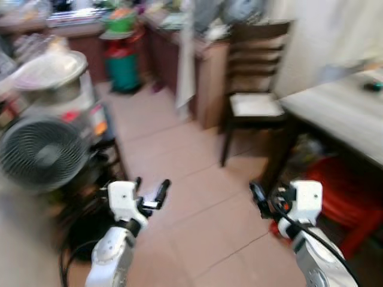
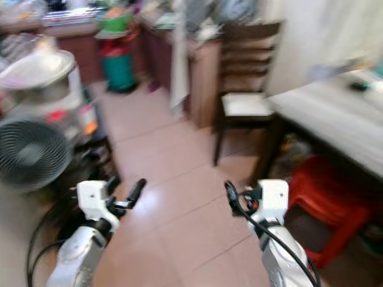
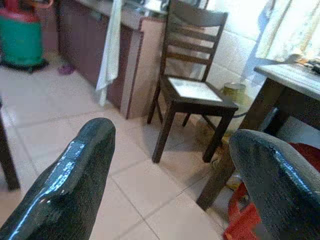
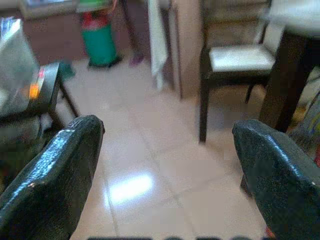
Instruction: Setting the table
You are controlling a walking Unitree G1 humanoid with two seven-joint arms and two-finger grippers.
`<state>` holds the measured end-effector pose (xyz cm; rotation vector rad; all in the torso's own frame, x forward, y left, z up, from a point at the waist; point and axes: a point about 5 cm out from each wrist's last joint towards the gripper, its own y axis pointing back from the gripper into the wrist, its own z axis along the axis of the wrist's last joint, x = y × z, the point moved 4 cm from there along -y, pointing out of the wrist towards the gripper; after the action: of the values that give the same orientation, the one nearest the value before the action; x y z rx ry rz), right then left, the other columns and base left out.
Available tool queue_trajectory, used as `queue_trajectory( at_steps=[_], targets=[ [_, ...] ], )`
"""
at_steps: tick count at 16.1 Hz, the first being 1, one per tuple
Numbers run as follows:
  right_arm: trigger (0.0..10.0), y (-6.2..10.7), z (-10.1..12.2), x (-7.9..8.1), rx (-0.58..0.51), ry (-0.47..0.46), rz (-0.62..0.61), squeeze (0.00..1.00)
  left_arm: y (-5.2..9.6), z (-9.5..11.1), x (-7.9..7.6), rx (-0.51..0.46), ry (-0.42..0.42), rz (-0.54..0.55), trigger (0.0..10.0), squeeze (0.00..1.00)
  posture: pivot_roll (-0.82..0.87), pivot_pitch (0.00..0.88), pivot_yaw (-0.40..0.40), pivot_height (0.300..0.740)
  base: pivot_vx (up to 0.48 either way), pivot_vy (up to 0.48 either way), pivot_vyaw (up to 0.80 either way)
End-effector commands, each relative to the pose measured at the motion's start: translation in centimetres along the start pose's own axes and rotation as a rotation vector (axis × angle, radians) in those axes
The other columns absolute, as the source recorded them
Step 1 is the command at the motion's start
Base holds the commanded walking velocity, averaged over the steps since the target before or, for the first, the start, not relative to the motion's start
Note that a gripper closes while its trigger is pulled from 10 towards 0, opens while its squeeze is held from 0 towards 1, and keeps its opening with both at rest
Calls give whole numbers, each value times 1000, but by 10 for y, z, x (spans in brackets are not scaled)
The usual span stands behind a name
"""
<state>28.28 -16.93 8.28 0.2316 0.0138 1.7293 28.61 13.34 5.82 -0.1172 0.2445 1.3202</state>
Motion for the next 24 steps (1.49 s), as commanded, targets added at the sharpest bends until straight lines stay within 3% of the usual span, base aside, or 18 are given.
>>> queue_trajectory(
  at_steps=[1,15,20,21,22,23,24],
  targets=[
    [10000,0,-2,5,8,-8,15,0,2,0,5,5,0,14,10000,0,-75,0,14,740,368,0,-800],
    [10000,-1,0,8,-19,-30,4,0,-3,-1,3,10,-16,1,10000,0,-80,0,28,740,364,0,-800],
    [10000,-1,1,-4,-11,-60,-61,0,-5,0,17,22,-58,100,10000,0,-86,0,31,740,112,0,0],
    [10000,-2,0,-7,-2,-31,-79,0,-5,1,19,24,-67,113,10000,0,-85,0,31,740,0,0,0],
    [10000,-2,2,-8,-9,67,-101,0,-5,4,20,7,-66,117,10000,0,-85,0,31,740,0,0,0],
    [10000,-2,4,-2,-32,48,-53,0,-5,8,21,-14,-84,122,10000,0,-85,0,31,740,0,0,0],
    [10000,-1,10,-6,-69,97,-94,0,-4,11,21,-33,-103,126,10000,0,-85,0,31,740,0,0,0]
  ],
)
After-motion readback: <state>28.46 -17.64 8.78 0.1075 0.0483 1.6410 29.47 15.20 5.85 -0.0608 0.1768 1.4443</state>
